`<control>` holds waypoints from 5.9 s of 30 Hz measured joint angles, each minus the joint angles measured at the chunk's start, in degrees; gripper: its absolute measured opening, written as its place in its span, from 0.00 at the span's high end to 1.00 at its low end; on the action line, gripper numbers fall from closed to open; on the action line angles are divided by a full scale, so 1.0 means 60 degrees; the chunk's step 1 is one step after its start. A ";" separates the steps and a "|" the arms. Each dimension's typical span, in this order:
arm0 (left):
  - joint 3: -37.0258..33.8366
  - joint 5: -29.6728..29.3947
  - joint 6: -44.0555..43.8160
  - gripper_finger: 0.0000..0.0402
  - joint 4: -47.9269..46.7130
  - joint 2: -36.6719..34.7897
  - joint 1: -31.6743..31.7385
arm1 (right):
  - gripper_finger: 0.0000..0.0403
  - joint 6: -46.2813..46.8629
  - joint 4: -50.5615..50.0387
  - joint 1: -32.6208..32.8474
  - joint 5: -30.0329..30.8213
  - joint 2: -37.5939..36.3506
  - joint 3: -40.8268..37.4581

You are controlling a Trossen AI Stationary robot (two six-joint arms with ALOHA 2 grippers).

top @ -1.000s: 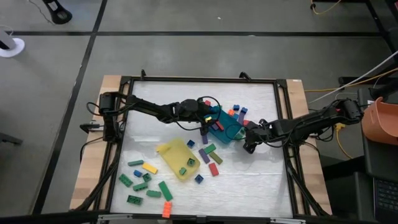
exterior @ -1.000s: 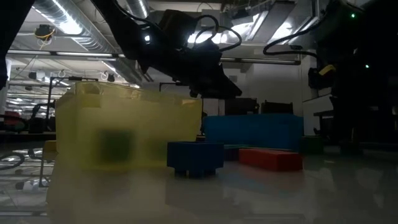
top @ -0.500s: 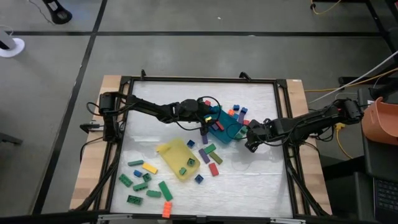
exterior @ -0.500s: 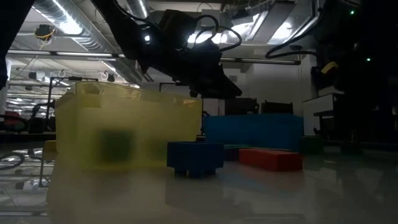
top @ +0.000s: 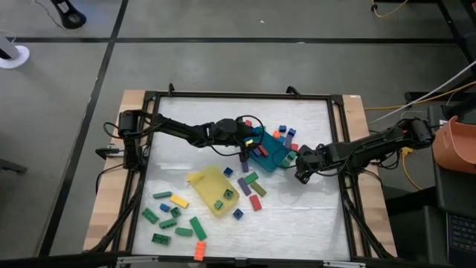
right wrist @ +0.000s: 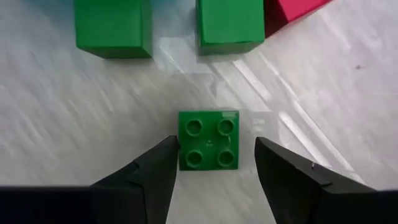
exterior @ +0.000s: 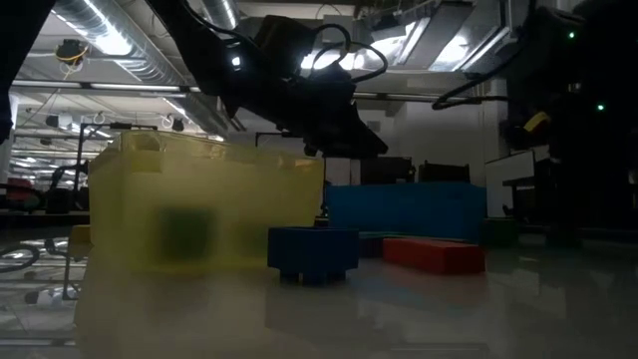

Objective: Sort blocks by size
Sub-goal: Put the small green game piece into the yellow bin, then put the large yellow wooden block into the blue bin

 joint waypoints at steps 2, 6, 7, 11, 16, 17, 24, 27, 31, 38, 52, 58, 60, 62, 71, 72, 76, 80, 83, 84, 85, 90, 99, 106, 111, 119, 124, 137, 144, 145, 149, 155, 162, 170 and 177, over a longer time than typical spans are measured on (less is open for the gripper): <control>0.0000 0.0000 0.0001 0.56 -0.0004 0.0000 0.0000 | 0.47 -0.0004 0.0238 0.0000 0.0001 0.0000 -0.0154; 0.0000 0.0000 0.0003 0.56 -0.0003 0.0000 0.0000 | 0.47 -0.0031 0.0806 0.0000 0.0063 0.0004 -0.0386; 0.0000 0.0000 0.0003 0.56 -0.0004 0.0000 0.0000 | 0.48 -0.0036 0.0907 -0.0004 0.0076 0.0004 -0.0442; 0.0000 0.0000 0.0015 0.56 -0.0001 0.0000 0.0002 | 0.56 -0.0036 0.0945 -0.0007 0.0073 0.0004 -0.0532; 0.0001 0.0000 0.0040 0.56 -0.0115 -0.0237 0.0004 | 0.66 -0.0072 0.1046 -0.0007 0.0009 0.0000 -0.0534; 0.0004 0.0000 0.0040 0.56 -0.0253 -0.0380 0.0004 | 0.66 -0.0117 0.1093 -0.0007 -0.0055 0.0000 -0.0534; 0.0007 -0.0002 0.0573 0.56 -0.2427 -0.1737 0.0000 | 0.66 -0.0858 0.1414 0.0000 -0.1559 0.0004 -0.0028; 0.0007 0.0000 0.0596 0.56 -0.3812 -0.2427 -0.0001 | 0.63 -0.1429 0.1410 0.0000 -0.2439 0.0004 0.0451; 0.0007 0.0000 0.0529 0.56 -0.5780 -0.3354 -0.0004 | 0.63 -0.2245 0.1670 0.0000 -0.3376 0.0004 0.1049; 0.0007 0.0002 -0.0601 0.56 -0.9334 -0.4722 -0.0004 | 0.64 -0.4244 0.4579 0.0000 -0.3215 0.0038 0.1339; -0.0004 -0.0004 -0.3591 0.56 -1.4714 -0.5166 -0.0626 | 0.63 -0.7898 1.2399 -0.0011 -0.2392 0.2985 0.1342; -0.0238 0.0000 -0.4132 0.56 -1.5015 -0.5162 -0.1300 | 0.62 -0.8065 1.3627 -0.0011 -0.2577 0.4623 0.2006; -0.0363 -0.0001 -0.4299 0.56 -1.4991 -0.5162 -0.1516 | 0.62 -0.8077 1.3568 -0.0011 -0.2660 0.5136 0.2490; -0.0479 0.0000 -0.4462 0.56 -1.5028 -0.5162 -0.1718 | 0.62 -0.8107 1.3545 -0.0011 -0.2842 0.5635 0.3034; -0.0517 0.0034 -0.5184 0.56 -1.5239 -0.5155 -0.2690 | 0.62 -0.8327 1.2011 -0.0011 -0.2985 0.7039 0.5096; -0.0517 0.0036 -0.5262 0.56 -1.5237 -0.5155 -0.2829 | 0.62 -0.8327 1.1975 -0.0011 -0.2943 0.7123 0.5257; -0.0517 0.0043 -0.5594 0.56 -1.5210 -0.5155 -0.3397 | 0.62 -0.8316 1.1543 -0.0011 -0.2912 0.7338 0.5601; -0.0632 0.0041 -0.5684 0.56 -1.5074 -0.5156 -0.3981 | 0.62 -0.8306 1.1409 -0.0011 -0.2913 0.7359 0.5652; -0.0935 0.0022 -0.5683 0.56 -1.4594 -0.5158 -0.4327 | 0.61 -0.8294 1.1334 -0.0011 -0.2820 0.7359 0.5652; -0.1071 0.0019 -0.5683 0.56 -1.4426 -0.5158 -0.4409 | 0.60 -0.8293 1.1338 -0.0011 -0.2823 0.7359 0.5652; -0.1227 0.0018 -0.5680 0.56 -1.4231 -0.5158 -0.4475 | 0.58 -0.8294 1.1341 -0.0011 -0.2816 0.7359 0.5652; -0.1803 -0.0015 -0.5569 0.56 -1.3577 -0.5158 -0.4586 | 0.48 -0.8285 1.1351 -0.0011 -0.2809 0.7359 0.5652; -0.2708 -0.0643 -0.5386 0.56 -1.2111 -0.5156 -0.4583 | 0.42 -0.8420 1.0581 -0.0023 -0.2387 0.6782 0.5655; -0.3124 -0.1260 -0.5461 0.56 -1.1564 -0.5155 -0.4572 | 0.42 -0.8828 0.8501 -0.0029 -0.1605 0.5770 0.5655; -0.3279 -0.1260 -0.5459 0.56 -1.1049 -0.5155 -0.4572 | 0.42 -0.8832 0.7126 -0.0029 -0.1093 0.5096 0.5648; -0.3295 -0.1263 -0.5461 0.56 -1.0879 -0.5125 -0.4572 | 0.42 -0.8830 0.5394 -0.0011 -0.1049 0.4011 0.5648; -0.3752 -0.1264 -0.5494 0.56 -1.0323 -0.5115 -0.4572 | 0.42 -0.8746 0.4087 -0.0011 -0.1045 0.3277 0.5648; -0.4308 -0.1296 -0.5634 0.67 -0.9839 -0.5133 -0.4543 | 0.42 -0.8237 0.0549 -0.0011 -0.0348 0.0673 0.5648; -0.4306 -0.1260 -0.5195 0.80 -0.9921 -0.5189 -0.4399 | 0.42 -0.7708 -0.1493 -0.0011 -0.0306 -0.0260 0.5393; -0.4309 -0.1257 -0.5188 0.80 -0.9944 -0.5208 -0.4366 | 0.42 -0.7545 -0.1494 -0.0011 -0.0304 -0.0409 0.5179; -0.4351 -0.1271 -0.5072 0.80 -1.0209 -0.5633 -0.4145 | 0.42 -0.7079 -0.1155 -0.0011 -0.0304 -0.1019 0.4084; -0.3973 -0.1562 -0.5036 0.80 -1.1654 -0.6820 -0.3654 | 0.42 -0.6221 0.0091 -0.0011 -0.0306 -0.1880 0.2258; -0.3811 -0.3001 -0.4071 0.79 -1.0878 -0.8234 -0.2789 | 0.42 -0.4710 0.1419 -0.0011 0.0069 -0.2175 0.0792; -0.4013 -0.2592 -0.1982 0.79 -0.3928 -0.7448 -0.1684 | 0.42 -0.3266 0.1644 -0.0011 0.0103 -0.1962 0.0158; -0.3855 -0.2350 -0.1282 0.78 0.0514 -0.4645 -0.1192 | 0.42 -0.3213 0.1729 -0.0011 0.0109 -0.1847 0.0147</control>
